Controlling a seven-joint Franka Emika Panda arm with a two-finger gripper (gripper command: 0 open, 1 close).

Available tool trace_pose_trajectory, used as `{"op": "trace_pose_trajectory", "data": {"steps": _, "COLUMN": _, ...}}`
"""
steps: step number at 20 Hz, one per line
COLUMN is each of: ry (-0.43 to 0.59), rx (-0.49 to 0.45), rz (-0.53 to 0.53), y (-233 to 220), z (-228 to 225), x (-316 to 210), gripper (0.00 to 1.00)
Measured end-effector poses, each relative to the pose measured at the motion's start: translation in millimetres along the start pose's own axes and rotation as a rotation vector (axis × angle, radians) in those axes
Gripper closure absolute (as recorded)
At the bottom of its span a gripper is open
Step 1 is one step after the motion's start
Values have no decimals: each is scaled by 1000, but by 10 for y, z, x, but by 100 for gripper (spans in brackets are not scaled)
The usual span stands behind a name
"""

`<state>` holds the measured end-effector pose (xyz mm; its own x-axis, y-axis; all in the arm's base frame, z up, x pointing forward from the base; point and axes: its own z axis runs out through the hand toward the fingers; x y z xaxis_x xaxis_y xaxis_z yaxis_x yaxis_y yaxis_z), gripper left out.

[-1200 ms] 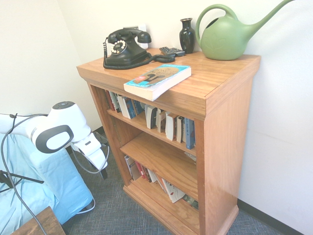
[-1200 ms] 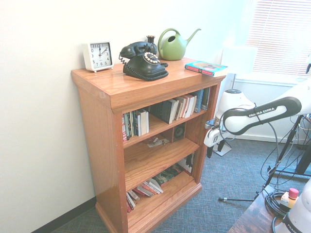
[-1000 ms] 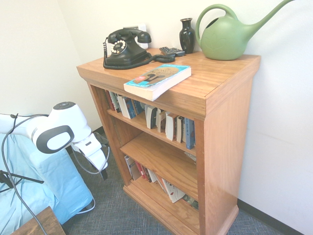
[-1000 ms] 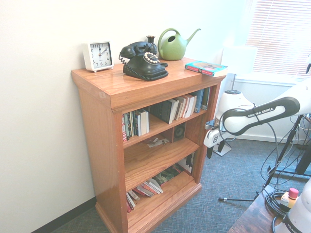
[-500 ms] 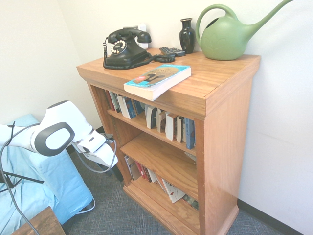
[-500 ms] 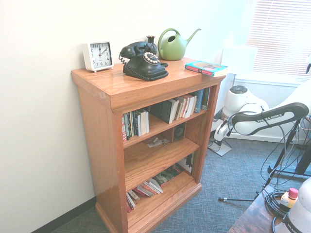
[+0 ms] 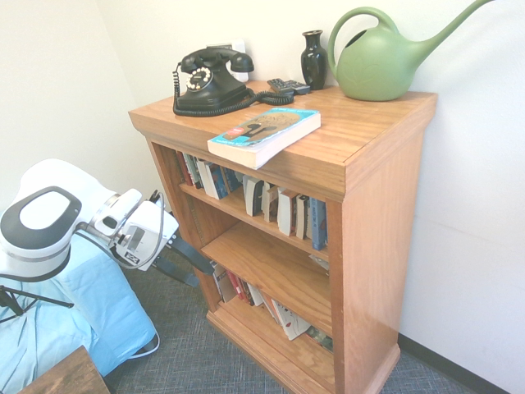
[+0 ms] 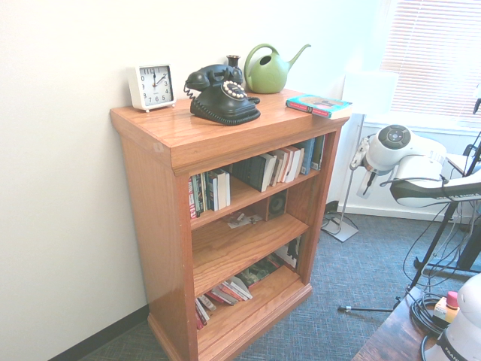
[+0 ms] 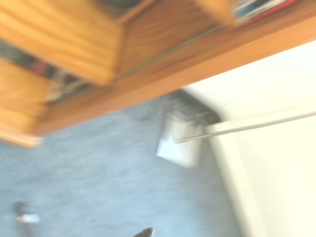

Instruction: Organize the shelf

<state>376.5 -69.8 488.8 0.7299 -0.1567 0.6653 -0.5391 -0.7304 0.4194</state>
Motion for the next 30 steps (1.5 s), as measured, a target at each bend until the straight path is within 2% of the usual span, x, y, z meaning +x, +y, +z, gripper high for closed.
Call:
{"op": "trace_pose_trajectory", "data": {"steps": 5, "ry": 183, "rx": -26, "rz": -75, "y": 129, "z": -277, "x": 17, "gripper": 0}}
{"op": "trace_pose_trajectory", "data": {"steps": 12, "ry": 422, "rx": -37, "rz": -171, "y": 382, "z": -244, "x": 429, "gripper": 0}}
{"op": "trace_pose_trajectory", "data": {"steps": 21, "ry": 548, "rx": -13, "rz": -219, "y": 26, "z": -507, "x": 759, "gripper": 0}}
{"op": "trace_pose_trajectory", "data": {"steps": 30, "ry": 598, "rx": -14, "rz": -245, "y": -252, "z": -638, "x": 1078, "gripper": 0}}
